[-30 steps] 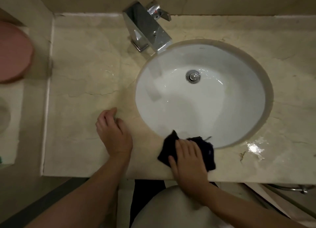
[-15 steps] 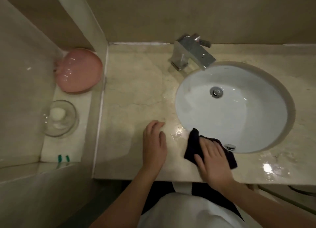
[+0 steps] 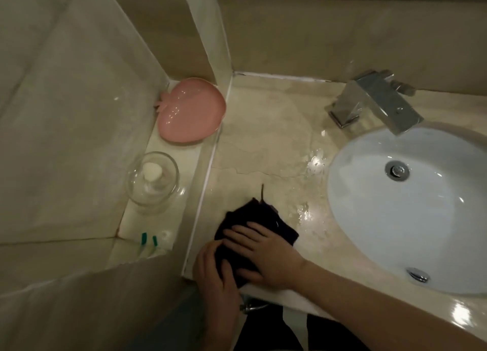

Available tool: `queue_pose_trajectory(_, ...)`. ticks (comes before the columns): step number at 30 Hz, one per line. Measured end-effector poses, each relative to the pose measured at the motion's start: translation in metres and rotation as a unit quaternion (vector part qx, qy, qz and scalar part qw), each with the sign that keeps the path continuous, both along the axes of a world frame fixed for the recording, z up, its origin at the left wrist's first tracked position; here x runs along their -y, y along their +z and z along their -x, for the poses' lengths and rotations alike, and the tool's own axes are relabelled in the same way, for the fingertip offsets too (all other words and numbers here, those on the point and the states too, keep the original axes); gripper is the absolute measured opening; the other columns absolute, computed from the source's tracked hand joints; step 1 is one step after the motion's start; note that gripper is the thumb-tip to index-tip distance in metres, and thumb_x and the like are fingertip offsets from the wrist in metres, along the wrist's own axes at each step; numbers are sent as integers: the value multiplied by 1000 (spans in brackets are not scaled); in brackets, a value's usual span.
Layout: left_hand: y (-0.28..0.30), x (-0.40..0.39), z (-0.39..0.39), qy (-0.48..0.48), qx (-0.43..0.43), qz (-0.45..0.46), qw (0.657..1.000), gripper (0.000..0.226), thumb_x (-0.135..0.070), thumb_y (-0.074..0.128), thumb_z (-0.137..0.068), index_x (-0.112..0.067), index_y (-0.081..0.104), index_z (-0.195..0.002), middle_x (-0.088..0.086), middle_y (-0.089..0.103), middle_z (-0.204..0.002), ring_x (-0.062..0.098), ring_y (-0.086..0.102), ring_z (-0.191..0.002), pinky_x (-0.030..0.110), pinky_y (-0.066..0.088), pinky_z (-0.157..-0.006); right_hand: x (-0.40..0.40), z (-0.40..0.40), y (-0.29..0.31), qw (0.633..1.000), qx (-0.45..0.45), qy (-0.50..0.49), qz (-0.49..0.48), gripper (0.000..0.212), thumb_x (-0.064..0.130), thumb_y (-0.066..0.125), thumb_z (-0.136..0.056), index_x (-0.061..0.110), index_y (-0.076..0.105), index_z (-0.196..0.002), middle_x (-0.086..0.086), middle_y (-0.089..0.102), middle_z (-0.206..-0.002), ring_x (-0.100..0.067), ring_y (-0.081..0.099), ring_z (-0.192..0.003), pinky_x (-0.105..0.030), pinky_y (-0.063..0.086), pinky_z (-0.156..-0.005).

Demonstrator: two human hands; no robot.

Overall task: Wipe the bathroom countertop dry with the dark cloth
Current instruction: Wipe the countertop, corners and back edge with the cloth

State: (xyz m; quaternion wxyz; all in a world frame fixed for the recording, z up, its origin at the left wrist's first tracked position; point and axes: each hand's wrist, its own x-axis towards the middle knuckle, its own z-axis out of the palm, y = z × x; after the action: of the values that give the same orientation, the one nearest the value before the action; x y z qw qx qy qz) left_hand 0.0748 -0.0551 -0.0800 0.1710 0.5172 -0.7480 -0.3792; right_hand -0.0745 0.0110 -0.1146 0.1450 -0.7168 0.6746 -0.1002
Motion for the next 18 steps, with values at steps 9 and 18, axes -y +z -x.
queue_pose_trajectory(9,-9,18,85,-104,-3,39,994,46,-33,36,-96,-19,54,-136,-7,51,-136,9,43,-127,17,28,-111,31,197,5,931,-8,-363,17,54,44,30,-107,21,36,-155,-2,30,-163,-25,24,-151,-31,2,-122)
queue_pose_trajectory(18,-11,16,150,-118,-19,51,991,46,-32,35,-93,-18,60,-129,-1,58,-129,18,49,-120,28,36,-100,-51,154,52,983,30,-179,-9,37,43,36,-102,28,67,-116,10,65,-111,-17,60,-92,-31,52,-74)
